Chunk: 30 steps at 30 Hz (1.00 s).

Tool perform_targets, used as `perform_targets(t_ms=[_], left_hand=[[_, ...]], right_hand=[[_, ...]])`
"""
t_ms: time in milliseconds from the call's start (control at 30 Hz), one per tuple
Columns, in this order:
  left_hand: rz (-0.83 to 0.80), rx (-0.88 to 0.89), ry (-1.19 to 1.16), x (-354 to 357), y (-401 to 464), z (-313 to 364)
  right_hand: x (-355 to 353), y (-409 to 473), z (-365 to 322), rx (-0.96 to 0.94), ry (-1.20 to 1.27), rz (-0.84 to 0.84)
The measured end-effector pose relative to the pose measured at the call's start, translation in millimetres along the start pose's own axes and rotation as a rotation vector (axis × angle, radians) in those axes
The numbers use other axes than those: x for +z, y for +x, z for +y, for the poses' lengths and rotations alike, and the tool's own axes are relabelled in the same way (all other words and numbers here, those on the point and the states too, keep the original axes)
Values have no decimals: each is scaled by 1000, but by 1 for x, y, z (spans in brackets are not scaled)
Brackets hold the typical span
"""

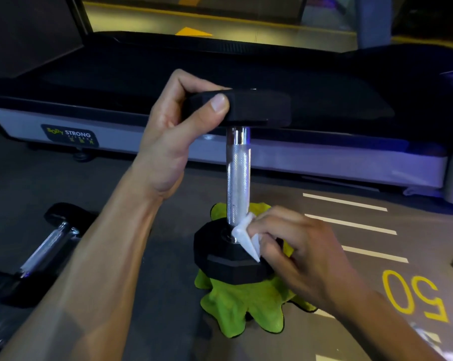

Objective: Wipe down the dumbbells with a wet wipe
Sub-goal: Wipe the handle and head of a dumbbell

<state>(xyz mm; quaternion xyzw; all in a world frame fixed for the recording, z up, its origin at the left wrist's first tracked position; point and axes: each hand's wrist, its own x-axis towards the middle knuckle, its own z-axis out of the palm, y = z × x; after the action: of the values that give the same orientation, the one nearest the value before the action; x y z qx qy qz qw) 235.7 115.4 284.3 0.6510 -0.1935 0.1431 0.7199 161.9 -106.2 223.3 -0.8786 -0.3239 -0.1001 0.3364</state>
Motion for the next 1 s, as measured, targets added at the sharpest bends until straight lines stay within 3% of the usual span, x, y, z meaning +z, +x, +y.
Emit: perform_targets(t_ms=[200,367,567,700,867,1000], left_hand=[[-39,32,4,7,0,0],[15,9,7,0,-1,0],[19,6,21,1,-2,1],[-3,45,20,3,-4,2],[-18,71,43,4,-6,4],[-13,67,49,3,-6,3]], right_hand=[[13,8,-25,-80,-35,-68],[-16,6,5,394,235,226],[-34,37,27,503,-10,405],[-23,53,14,362,-49,265],[-22,42,3,514,572,-6],[-18,29,3,506,432,48]])
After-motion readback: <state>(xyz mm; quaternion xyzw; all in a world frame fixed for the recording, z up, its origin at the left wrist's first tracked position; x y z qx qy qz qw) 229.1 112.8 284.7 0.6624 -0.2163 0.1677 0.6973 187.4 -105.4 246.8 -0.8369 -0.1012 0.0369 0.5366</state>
